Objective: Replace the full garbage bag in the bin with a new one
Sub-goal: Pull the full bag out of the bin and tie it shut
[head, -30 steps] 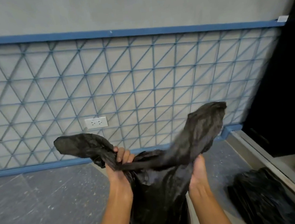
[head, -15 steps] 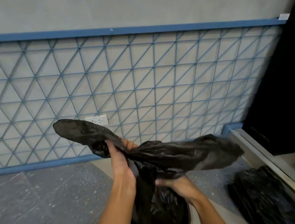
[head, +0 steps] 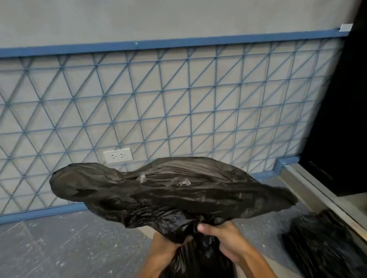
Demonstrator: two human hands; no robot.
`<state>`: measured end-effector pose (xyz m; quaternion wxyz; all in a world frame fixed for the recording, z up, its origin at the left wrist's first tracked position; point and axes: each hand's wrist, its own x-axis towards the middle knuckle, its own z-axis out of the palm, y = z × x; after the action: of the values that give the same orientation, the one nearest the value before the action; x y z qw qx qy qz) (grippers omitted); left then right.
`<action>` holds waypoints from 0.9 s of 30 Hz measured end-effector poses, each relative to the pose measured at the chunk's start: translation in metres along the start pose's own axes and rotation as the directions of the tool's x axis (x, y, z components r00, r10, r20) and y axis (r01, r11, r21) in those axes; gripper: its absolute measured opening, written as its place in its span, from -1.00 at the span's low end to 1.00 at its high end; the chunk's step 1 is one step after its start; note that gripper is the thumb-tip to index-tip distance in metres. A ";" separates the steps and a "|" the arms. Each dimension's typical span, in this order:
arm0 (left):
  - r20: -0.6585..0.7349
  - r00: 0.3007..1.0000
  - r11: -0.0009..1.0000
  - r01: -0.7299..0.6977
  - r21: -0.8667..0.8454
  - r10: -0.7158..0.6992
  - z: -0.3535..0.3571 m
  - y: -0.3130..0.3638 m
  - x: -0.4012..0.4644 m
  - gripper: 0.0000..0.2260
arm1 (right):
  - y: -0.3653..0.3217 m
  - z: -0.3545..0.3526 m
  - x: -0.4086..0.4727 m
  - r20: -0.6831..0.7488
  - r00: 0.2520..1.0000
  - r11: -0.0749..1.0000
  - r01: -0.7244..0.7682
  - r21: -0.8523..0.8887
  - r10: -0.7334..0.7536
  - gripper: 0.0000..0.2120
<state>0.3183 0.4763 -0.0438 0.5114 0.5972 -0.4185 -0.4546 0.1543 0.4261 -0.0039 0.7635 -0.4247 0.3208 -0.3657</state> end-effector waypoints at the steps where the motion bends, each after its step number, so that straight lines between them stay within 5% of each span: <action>1: -0.006 1.000 1.000 -0.016 -0.007 0.016 0.003 0.007 -0.003 -0.10 | -0.003 -0.006 -0.001 0.057 0.998 1.000 -0.008 0.029 0.006 -0.56; 3: -0.024 0.999 0.998 -0.030 -0.056 0.029 0.007 0.017 -0.004 -0.39 | -0.009 -0.012 0.001 0.085 0.996 0.993 0.018 0.118 -0.028 -0.30; 5: -0.054 0.998 0.980 -0.023 -0.196 0.013 0.010 0.031 -0.006 -0.53 | -0.020 -0.009 0.006 0.066 0.992 0.973 0.094 0.212 -0.111 -0.23; 13: -0.116 0.992 0.935 -0.092 -0.342 0.055 0.019 0.059 -0.006 -0.36 | -0.040 0.011 0.014 -0.052 0.984 0.957 0.177 0.229 -0.169 -0.20; 16: -0.182 0.980 0.961 -0.130 -0.246 0.086 0.023 0.058 -0.008 -0.69 | -0.051 0.013 0.002 -0.038 0.973 0.866 0.219 0.450 -0.227 -0.37; 18: -0.168 0.979 0.966 -0.148 -0.212 0.114 0.025 0.057 -0.010 -0.66 | -0.065 0.019 -0.002 -0.016 0.973 0.847 0.209 0.489 -0.230 -0.39; 20: -0.147 0.986 0.968 -0.111 -0.224 0.079 0.024 0.054 -0.016 -0.70 | -0.077 0.023 0.002 -0.012 0.970 0.907 0.233 0.352 -0.244 -0.43; 23: 0.063 0.997 0.983 -0.025 -0.180 0.037 0.029 0.052 -0.022 -0.40 | -0.092 0.037 0.008 -0.079 0.955 0.907 0.296 0.301 -0.286 -0.87; 24: 0.089 0.995 0.992 -0.032 -0.121 0.043 0.036 0.054 -0.024 -0.41 | -0.092 0.039 0.012 -0.104 0.952 0.903 0.307 0.300 -0.289 -0.86; 27: -0.035 0.994 0.992 -0.107 -0.061 0.105 0.052 0.066 -0.027 -0.53 | -0.082 0.041 0.014 -0.101 0.957 0.901 0.290 0.323 -0.272 -0.87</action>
<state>0.2595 0.4824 0.0212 0.5599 0.5651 -0.4269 -0.4300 0.1708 0.4010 0.0838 0.7548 -0.3210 0.2098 -0.5321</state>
